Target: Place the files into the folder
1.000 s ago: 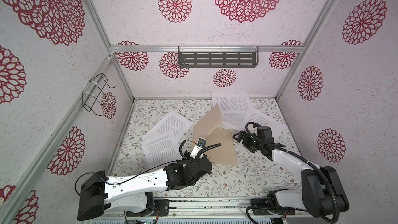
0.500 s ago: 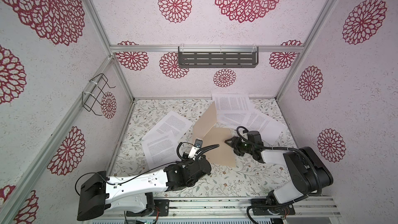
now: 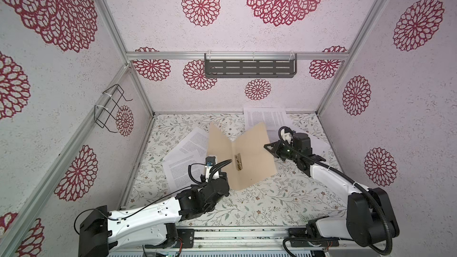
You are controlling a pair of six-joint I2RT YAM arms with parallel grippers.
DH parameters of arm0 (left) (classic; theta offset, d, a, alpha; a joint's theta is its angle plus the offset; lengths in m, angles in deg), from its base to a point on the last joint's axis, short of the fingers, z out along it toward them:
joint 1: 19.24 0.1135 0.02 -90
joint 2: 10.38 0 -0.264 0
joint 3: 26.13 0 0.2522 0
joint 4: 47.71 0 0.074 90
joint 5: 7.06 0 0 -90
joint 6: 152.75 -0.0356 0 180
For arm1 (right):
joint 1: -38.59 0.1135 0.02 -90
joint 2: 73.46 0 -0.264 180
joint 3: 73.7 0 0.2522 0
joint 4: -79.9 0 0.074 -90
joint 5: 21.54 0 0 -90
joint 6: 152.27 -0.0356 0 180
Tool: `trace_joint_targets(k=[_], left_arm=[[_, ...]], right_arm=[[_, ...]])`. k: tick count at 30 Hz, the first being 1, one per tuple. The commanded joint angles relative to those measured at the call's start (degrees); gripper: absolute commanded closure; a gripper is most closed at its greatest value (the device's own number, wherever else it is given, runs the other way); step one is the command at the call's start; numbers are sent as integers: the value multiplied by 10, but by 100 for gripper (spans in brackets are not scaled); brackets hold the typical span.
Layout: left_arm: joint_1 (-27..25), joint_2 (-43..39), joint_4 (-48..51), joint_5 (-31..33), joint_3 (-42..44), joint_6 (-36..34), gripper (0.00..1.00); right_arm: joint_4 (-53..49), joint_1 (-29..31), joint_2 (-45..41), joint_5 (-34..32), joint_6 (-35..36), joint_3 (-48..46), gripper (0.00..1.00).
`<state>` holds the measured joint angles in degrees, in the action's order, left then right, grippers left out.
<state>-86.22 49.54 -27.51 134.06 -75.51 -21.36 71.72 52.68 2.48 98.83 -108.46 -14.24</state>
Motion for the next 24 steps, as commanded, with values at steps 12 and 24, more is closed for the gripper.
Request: trace_joint_targets(k=[12, 24], left_arm=[[27, -12, -35, -31, 14, -97, 39], [182, 144, -49, -354, -73, -97, 11]], right_arm=[[-201, -137, 30, -51, 249, 41, 100], [-205, -92, -6, -363, 227, 51, 41]])
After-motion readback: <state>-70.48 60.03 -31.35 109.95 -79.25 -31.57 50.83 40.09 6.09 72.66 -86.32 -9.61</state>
